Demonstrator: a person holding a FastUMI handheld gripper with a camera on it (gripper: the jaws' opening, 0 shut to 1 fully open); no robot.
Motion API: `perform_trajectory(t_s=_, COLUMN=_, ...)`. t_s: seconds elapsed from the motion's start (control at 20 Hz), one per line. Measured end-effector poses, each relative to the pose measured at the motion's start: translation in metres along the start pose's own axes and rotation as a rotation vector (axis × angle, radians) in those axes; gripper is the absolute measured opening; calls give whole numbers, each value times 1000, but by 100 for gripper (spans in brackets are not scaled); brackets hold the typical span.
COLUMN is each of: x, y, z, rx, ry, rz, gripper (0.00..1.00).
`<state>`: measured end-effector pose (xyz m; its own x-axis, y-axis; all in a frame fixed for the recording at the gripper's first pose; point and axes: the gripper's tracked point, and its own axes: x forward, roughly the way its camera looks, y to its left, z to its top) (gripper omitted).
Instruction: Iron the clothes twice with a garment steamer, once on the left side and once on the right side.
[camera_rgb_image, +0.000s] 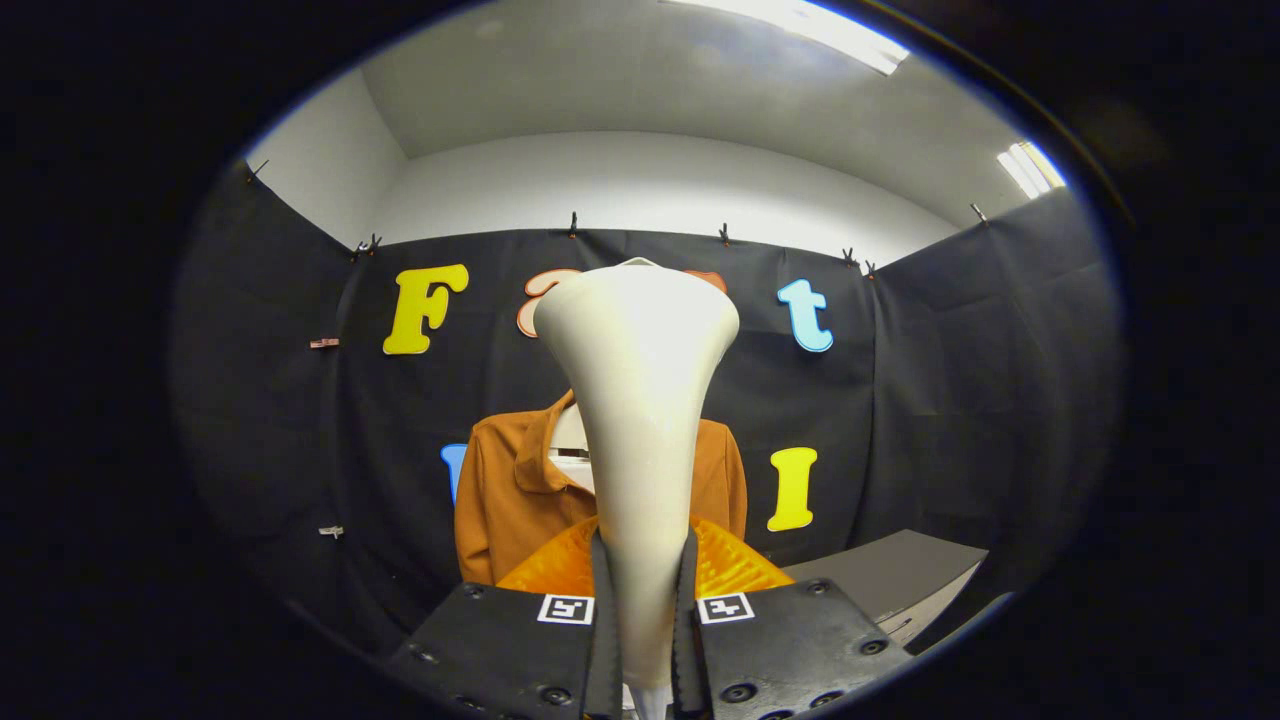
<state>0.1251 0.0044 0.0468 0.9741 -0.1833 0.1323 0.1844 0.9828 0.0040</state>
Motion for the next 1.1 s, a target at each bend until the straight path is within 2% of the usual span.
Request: perform_trajectory(t_s=1.1, x=-6, y=-1, z=1, rx=-1, ry=-3, rz=1, gripper=23)
